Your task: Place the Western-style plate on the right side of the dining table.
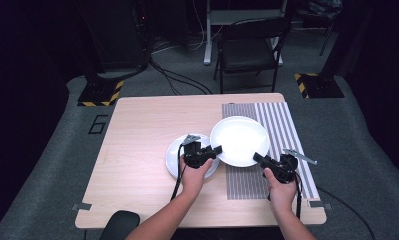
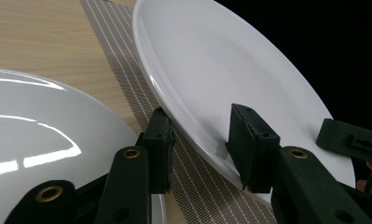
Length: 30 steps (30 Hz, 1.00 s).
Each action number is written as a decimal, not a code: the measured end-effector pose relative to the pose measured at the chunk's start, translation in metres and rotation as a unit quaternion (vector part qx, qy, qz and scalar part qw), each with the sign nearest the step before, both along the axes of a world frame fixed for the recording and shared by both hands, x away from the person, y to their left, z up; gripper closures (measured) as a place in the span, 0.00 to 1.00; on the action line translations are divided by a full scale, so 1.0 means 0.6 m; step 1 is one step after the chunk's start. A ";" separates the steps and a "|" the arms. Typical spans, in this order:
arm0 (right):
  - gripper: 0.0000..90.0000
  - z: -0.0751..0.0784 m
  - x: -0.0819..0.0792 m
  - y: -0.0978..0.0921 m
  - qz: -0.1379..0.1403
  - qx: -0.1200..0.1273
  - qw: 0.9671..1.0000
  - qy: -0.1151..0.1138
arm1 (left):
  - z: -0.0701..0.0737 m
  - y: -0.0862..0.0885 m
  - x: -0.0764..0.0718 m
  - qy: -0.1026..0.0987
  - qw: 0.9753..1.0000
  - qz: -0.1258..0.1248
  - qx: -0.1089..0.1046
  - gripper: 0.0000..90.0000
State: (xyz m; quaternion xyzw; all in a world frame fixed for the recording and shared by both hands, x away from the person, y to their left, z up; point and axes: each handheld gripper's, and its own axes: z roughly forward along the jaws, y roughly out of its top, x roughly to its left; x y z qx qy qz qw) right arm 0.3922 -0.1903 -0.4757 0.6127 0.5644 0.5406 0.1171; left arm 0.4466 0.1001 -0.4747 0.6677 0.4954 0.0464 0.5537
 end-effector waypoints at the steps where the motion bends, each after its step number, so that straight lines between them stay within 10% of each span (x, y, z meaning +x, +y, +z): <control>1: 0.68 0.000 -0.001 -0.001 -0.001 0.000 1.000 0.002 | 0.000 0.000 0.001 -0.001 1.000 -0.001 0.002 0.68; 30: 0.68 -0.009 -0.014 -0.033 -0.034 -0.007 0.999 -0.003 | -0.013 -0.042 0.012 0.014 1.000 -0.021 -0.011 0.68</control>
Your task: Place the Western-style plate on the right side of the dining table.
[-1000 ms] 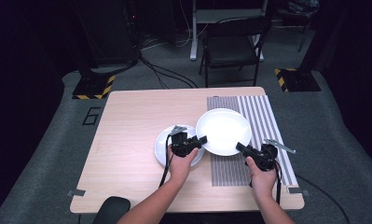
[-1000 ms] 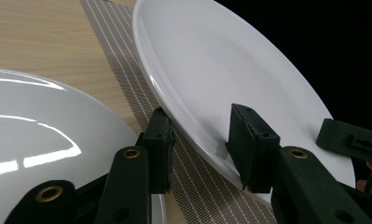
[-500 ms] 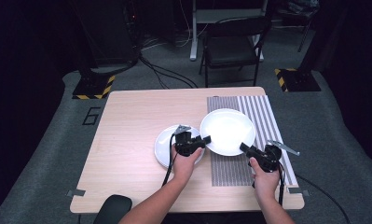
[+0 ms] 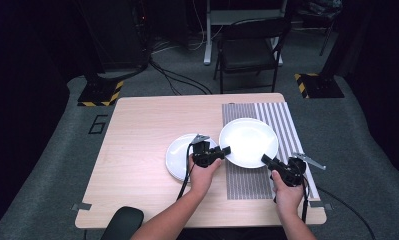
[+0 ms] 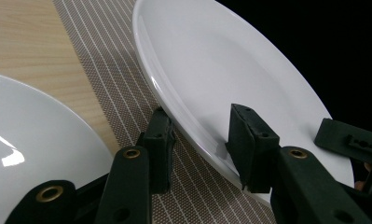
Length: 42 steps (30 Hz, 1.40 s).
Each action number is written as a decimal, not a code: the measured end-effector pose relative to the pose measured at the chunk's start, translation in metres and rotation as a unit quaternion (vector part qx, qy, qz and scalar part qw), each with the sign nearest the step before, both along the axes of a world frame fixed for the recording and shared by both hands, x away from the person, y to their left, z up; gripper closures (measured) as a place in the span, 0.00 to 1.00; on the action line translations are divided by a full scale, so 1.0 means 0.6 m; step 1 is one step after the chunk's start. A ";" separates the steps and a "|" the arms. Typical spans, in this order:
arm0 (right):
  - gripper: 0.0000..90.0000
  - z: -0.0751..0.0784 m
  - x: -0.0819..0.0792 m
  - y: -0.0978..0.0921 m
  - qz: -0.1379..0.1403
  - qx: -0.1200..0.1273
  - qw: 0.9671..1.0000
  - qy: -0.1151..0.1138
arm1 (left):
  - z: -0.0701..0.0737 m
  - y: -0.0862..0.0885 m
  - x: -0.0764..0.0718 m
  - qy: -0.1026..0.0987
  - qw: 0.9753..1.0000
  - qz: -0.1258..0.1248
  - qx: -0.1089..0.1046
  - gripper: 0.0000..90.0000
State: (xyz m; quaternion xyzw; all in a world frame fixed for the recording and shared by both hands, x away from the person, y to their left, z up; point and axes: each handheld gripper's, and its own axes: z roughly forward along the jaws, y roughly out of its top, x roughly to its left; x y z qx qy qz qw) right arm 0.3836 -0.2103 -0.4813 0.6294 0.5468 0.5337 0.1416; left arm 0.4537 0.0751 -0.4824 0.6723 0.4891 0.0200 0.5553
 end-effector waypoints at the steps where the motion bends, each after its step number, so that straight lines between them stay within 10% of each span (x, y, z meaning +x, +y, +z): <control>1: 0.68 -0.001 0.000 -0.001 -0.001 0.002 1.000 0.001 | -0.001 0.000 0.001 -0.001 1.000 -0.001 0.002 0.68; 42: 0.70 -0.035 0.001 -0.029 -0.046 0.008 0.999 0.023 | -0.038 -0.045 0.014 0.030 0.999 0.008 -0.009 0.71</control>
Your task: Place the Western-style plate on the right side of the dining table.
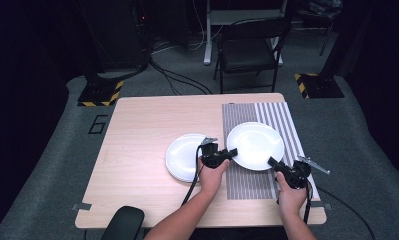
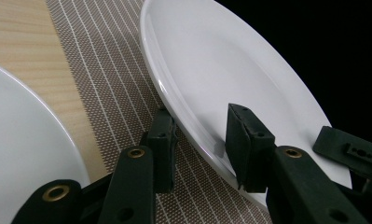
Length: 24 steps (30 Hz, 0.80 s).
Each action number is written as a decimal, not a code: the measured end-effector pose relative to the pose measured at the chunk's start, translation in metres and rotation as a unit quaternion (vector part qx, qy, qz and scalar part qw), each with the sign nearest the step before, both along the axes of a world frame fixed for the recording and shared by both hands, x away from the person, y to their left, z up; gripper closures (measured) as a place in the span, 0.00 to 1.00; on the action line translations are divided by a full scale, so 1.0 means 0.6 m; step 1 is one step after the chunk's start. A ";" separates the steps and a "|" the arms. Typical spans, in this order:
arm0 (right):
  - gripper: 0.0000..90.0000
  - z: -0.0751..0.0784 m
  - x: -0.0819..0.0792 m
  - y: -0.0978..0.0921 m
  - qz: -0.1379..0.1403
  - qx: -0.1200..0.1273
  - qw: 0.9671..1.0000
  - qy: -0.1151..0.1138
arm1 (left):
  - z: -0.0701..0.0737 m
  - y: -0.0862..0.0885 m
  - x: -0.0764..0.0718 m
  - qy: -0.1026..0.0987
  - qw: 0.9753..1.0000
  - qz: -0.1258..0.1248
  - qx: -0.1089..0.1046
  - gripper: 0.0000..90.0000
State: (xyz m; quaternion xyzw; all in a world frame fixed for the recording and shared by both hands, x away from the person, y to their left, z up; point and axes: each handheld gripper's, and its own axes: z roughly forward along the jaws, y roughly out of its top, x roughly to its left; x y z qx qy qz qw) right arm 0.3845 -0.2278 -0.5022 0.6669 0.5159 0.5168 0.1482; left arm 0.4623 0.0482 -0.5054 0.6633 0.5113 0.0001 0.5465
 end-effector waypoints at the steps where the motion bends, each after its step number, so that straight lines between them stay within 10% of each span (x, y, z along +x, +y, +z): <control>1: 0.70 0.000 0.000 0.000 -0.001 0.001 1.000 0.001 | -0.001 0.000 0.001 0.000 1.000 -0.001 0.000 0.71; 24: 0.72 -0.010 0.004 -0.015 -0.012 -0.008 1.000 0.010 | -0.013 -0.013 0.014 0.009 1.000 0.000 0.007 0.72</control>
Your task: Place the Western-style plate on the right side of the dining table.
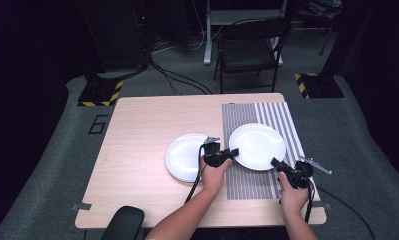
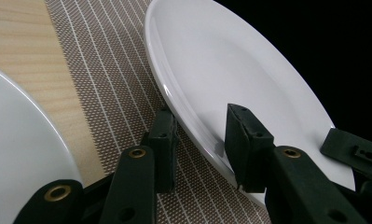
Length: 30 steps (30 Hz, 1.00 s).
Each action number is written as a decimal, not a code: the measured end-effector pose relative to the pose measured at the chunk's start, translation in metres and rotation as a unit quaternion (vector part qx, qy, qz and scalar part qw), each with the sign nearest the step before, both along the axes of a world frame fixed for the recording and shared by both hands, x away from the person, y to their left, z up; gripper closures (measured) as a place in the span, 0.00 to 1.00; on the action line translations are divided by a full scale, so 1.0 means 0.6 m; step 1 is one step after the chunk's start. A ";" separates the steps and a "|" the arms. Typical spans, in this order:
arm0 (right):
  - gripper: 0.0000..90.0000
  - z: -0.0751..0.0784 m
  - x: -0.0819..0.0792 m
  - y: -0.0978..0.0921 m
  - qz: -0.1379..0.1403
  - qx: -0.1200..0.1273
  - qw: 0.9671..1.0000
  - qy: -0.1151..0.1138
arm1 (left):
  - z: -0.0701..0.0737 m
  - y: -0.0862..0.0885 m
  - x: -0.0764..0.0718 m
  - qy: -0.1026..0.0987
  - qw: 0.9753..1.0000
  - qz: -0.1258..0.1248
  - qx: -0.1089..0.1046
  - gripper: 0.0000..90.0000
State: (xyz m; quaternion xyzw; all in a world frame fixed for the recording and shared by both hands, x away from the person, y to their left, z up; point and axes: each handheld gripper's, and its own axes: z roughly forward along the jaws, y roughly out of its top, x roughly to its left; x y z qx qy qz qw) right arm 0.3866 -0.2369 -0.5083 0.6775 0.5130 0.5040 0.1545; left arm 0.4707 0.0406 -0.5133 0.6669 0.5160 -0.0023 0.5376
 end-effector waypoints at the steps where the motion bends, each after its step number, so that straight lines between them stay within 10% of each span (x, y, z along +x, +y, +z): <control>1: 0.72 0.000 0.000 -0.001 -0.003 0.002 1.000 0.002 | -0.001 -0.001 0.001 0.000 1.000 -0.001 0.001 0.72; 30: 0.72 -0.020 0.013 -0.014 -0.017 0.014 1.000 0.019 | -0.015 -0.023 0.017 0.012 1.000 0.005 0.012 0.72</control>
